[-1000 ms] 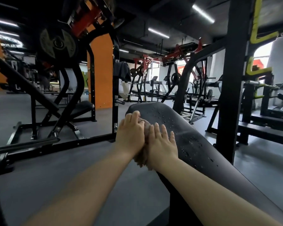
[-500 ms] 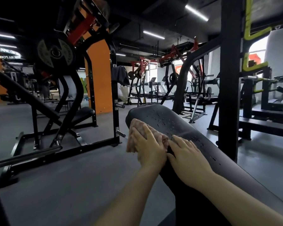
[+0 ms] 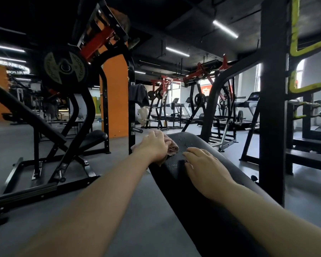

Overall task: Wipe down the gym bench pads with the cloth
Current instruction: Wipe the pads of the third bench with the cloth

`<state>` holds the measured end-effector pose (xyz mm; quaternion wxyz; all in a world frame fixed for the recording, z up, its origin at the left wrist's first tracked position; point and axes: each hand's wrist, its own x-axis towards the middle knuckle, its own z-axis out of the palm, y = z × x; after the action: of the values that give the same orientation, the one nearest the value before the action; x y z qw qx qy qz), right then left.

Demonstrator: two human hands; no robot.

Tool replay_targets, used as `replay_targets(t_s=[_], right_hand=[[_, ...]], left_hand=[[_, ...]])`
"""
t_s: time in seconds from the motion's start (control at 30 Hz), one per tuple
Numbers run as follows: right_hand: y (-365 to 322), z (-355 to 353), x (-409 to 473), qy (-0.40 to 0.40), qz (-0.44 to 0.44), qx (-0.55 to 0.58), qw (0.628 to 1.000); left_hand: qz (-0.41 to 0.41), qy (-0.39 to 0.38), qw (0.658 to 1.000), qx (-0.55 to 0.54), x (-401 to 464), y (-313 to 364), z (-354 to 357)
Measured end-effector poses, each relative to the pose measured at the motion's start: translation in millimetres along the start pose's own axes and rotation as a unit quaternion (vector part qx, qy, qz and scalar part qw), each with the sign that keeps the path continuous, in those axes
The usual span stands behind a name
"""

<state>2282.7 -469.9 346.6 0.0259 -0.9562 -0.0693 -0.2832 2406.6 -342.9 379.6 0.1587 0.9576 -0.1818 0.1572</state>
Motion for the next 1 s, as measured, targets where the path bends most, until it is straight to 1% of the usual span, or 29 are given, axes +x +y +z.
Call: replay_targets(t_s=[0.13,0.23,0.3,0.37,0.4,0.47,0.53,0.63,0.73,0.8,0.87,1.0], right_hand=[[15,4,28,-0.013,-0.022,0.024,0.999],[24,8,45,-0.015,-0.054,0.024,0.998],[29,10,55,-0.017,-0.08,0.023,0.996],[33,10,63,-0.028,-0.091,0.044,0.994],[35,8,66,-0.037,-0.084,0.053,0.994],[39,6,72,-0.063,-0.067,0.048,0.995],[42,3,76,-0.095,-0.06,0.037,0.993],[43,3,85,-0.136,-0.056,-0.008,0.989],[44,11,96,-0.166,-0.023,-0.035,0.985],[43,16,102,-0.174,-0.012,-0.068,0.982],[41,14,105,-0.162,-0.008,-0.086,0.983],[39,5,106,-0.17,-0.006,-0.058,0.984]], left_hand=[[0.076,-0.067,0.994,0.038,25,6,-12],[0.108,-0.141,0.984,0.01,45,15,-16],[0.106,-0.202,0.972,-0.051,56,21,-16],[0.063,-0.272,0.947,-0.156,62,31,-21],[0.048,-0.291,0.938,-0.183,66,33,-24],[0.024,-0.303,0.924,-0.232,82,31,-26],[0.011,-0.305,0.917,-0.258,95,26,-27],[0.0,-0.307,0.902,-0.305,110,20,-26],[0.0,-0.327,0.884,-0.333,118,18,-26],[-0.001,-0.343,0.877,-0.336,120,17,-26],[0.0,-0.358,0.87,-0.339,121,15,-28],[0.005,-0.382,0.863,-0.329,123,11,-30]])
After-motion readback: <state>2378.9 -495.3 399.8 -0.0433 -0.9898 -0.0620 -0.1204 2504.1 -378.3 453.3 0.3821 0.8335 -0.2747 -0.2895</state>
